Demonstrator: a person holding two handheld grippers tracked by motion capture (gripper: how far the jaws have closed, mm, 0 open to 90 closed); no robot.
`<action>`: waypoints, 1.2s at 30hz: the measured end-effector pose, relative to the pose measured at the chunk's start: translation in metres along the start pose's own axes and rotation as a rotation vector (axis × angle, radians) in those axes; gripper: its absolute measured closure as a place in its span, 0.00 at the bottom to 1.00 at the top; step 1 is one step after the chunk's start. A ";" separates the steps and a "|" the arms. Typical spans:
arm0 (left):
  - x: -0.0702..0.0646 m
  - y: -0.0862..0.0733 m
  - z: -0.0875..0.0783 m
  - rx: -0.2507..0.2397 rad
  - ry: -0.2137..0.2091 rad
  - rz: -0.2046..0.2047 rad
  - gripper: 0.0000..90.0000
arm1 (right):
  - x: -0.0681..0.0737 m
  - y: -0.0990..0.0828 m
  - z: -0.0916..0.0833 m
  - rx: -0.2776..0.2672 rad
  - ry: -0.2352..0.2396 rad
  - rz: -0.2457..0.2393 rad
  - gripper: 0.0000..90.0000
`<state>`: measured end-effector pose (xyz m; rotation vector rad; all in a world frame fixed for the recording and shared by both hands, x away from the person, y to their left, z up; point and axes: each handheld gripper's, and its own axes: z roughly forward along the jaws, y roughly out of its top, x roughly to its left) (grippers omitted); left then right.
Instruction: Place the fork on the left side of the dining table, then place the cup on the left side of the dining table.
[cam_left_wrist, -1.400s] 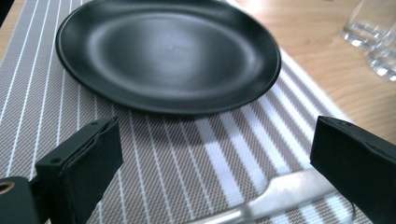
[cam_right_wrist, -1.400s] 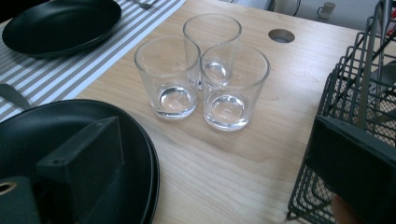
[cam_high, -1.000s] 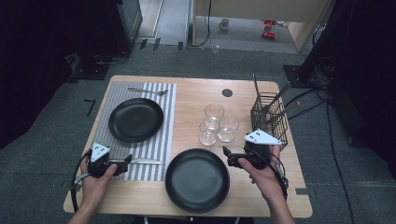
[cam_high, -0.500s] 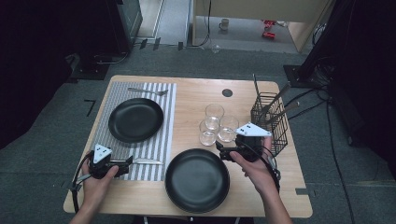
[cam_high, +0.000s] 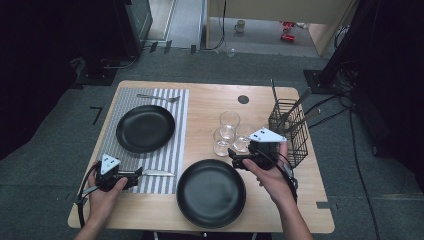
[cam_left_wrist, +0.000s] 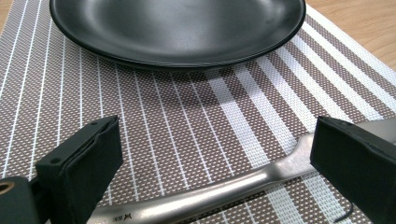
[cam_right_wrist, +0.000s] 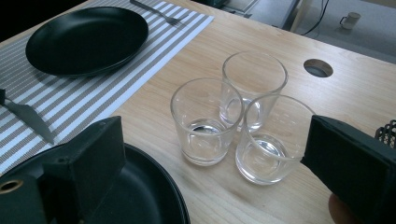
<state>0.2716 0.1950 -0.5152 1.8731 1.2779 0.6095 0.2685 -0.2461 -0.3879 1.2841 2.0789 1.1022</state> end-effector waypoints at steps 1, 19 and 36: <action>0.000 0.000 0.000 0.000 0.000 0.000 0.03 | 0.001 0.001 0.000 0.001 0.001 0.001 0.05; 0.000 0.000 0.000 0.003 -0.002 0.001 0.03 | 0.006 0.007 0.009 0.002 0.018 -0.007 0.06; 0.001 0.000 0.000 0.001 -0.004 0.003 0.03 | 0.017 0.007 0.035 -0.004 0.024 -0.043 0.16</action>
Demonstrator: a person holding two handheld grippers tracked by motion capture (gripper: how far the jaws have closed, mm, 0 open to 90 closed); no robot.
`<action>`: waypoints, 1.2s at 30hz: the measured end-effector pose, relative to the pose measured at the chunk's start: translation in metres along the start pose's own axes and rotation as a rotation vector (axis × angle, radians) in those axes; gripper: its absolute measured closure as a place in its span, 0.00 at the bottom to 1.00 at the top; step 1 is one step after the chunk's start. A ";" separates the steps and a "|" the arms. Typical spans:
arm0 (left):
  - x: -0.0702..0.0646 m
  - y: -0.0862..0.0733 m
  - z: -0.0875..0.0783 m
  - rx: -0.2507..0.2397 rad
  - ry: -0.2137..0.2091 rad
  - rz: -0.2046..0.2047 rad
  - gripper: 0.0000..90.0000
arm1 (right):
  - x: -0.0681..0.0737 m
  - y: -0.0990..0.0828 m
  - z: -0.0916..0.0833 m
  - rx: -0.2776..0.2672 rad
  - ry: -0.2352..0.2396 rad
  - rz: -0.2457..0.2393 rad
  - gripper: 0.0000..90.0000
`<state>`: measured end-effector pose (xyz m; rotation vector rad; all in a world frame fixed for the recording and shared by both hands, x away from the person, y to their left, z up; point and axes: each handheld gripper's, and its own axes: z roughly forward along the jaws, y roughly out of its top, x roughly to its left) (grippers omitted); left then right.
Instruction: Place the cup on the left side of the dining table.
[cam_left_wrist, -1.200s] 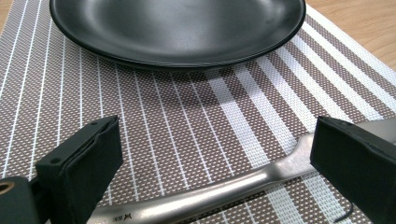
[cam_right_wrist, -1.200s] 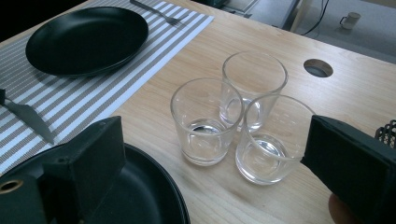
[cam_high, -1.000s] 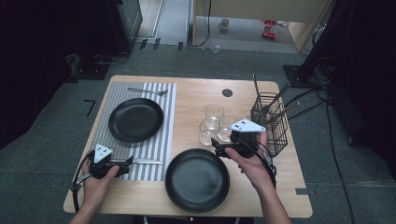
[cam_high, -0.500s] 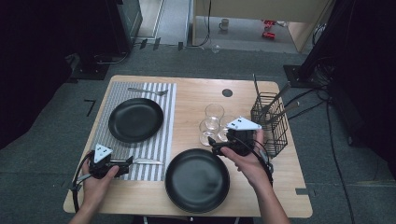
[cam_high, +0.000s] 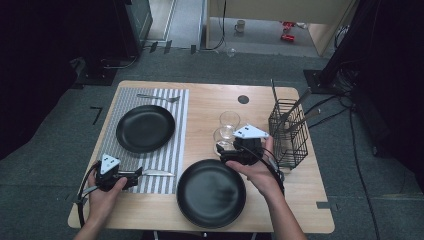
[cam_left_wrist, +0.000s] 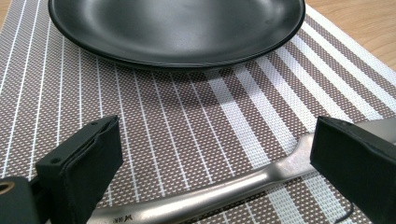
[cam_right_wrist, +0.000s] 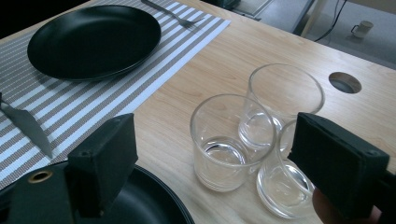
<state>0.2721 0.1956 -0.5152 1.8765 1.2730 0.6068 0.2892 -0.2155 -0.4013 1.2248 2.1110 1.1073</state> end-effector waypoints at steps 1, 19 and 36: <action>0.000 0.000 0.000 0.000 0.001 0.001 0.03 | 0.000 0.000 0.002 0.001 0.001 -0.002 0.16; -0.003 0.001 -0.003 -0.017 0.000 0.015 0.03 | 0.000 -0.010 0.043 -0.015 0.037 0.029 0.51; -0.006 0.001 -0.003 -0.018 -0.010 0.030 0.03 | 0.004 -0.012 0.066 0.055 0.092 0.109 0.77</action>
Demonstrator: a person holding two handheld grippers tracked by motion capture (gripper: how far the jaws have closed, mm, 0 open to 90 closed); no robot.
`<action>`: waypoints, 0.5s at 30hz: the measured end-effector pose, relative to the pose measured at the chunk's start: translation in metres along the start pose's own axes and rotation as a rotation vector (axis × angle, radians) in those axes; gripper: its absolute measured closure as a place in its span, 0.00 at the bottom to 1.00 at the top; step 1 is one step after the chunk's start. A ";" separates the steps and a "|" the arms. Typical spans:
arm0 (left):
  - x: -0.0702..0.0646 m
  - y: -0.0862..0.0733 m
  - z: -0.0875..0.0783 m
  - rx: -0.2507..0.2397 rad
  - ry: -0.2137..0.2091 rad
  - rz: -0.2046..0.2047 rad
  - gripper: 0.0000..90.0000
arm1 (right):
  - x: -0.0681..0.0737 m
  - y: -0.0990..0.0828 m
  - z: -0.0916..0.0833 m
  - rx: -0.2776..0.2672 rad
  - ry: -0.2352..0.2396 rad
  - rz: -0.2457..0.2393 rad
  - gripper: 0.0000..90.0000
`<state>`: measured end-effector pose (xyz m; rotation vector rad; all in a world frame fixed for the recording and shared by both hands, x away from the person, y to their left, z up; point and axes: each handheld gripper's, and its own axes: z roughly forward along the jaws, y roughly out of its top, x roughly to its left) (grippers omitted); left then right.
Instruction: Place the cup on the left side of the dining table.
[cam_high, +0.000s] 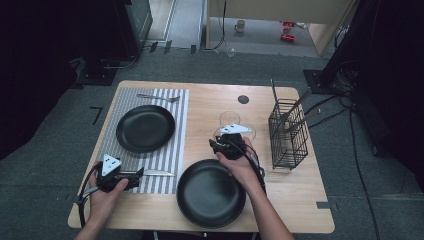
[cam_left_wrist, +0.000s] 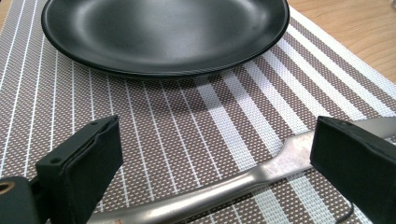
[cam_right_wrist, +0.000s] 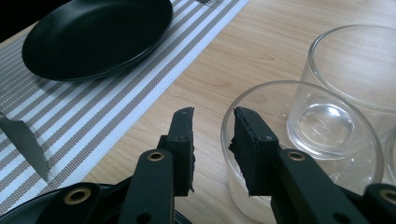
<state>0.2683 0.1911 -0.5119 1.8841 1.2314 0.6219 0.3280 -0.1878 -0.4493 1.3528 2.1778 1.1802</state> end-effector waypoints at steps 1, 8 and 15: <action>0.000 0.000 0.000 -0.001 0.000 0.000 0.03 | 0.000 0.000 0.001 0.003 -0.002 -0.001 0.78; 0.000 0.000 0.000 -0.003 -0.001 -0.001 0.03 | 0.003 -0.001 0.003 -0.003 0.010 -0.013 0.79; -0.001 0.001 0.000 -0.004 0.000 0.000 0.03 | 0.010 -0.002 0.004 0.001 0.051 -0.030 0.77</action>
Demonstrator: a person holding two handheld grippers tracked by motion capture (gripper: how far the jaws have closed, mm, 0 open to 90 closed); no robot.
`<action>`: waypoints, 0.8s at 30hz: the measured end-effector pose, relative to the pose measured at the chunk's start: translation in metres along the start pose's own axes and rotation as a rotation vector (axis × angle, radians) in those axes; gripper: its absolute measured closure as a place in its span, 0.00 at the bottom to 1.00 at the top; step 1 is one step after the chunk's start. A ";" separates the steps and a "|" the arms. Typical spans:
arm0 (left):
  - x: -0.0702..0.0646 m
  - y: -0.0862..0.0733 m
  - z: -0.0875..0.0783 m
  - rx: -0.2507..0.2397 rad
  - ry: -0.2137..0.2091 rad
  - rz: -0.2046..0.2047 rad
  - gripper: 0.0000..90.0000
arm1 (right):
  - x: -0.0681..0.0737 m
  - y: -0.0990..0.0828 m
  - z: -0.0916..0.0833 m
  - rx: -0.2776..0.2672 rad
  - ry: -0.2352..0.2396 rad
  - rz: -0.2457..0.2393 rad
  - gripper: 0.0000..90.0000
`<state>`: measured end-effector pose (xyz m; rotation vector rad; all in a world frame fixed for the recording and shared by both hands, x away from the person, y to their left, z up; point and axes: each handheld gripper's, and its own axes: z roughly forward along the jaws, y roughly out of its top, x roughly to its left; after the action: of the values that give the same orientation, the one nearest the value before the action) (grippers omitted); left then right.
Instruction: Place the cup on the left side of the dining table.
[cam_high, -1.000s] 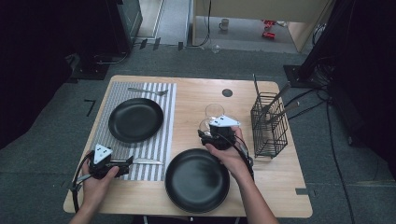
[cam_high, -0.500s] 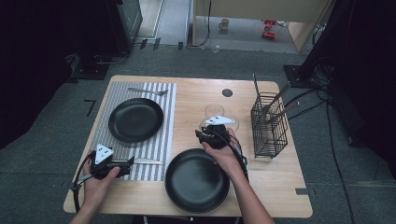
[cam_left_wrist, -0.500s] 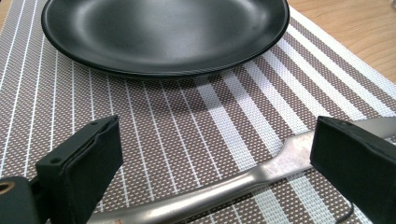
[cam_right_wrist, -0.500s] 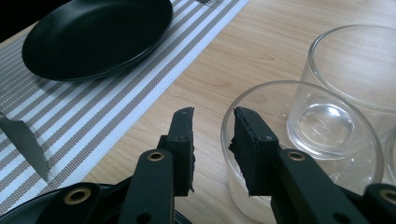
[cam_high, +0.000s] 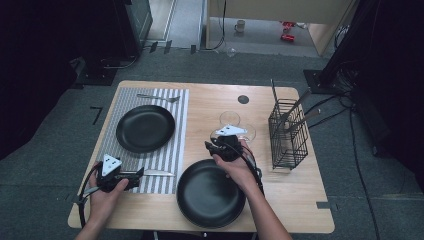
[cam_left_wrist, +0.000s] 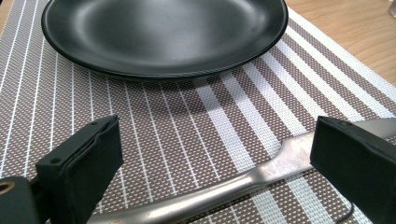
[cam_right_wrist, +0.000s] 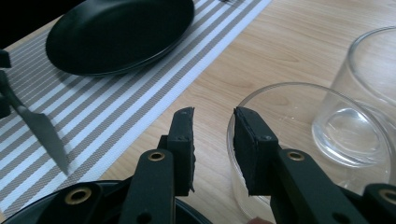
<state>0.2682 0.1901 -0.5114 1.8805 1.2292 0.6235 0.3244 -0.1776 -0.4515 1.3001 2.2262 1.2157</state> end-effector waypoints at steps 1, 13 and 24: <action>0.000 0.000 0.000 0.000 0.000 0.000 0.03 | 0.001 0.000 0.000 0.001 0.007 -0.002 0.77; 0.000 0.000 -0.001 -0.002 0.001 -0.002 0.03 | -0.007 0.001 -0.017 -0.050 0.012 -0.033 0.38; -0.002 0.001 0.000 0.002 0.006 0.005 0.03 | -0.015 -0.002 -0.015 -0.047 -0.082 -0.058 0.17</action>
<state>0.2678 0.1882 -0.5109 1.8853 1.2293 0.6310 0.3226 -0.1979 -0.4463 1.2362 2.1492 1.1658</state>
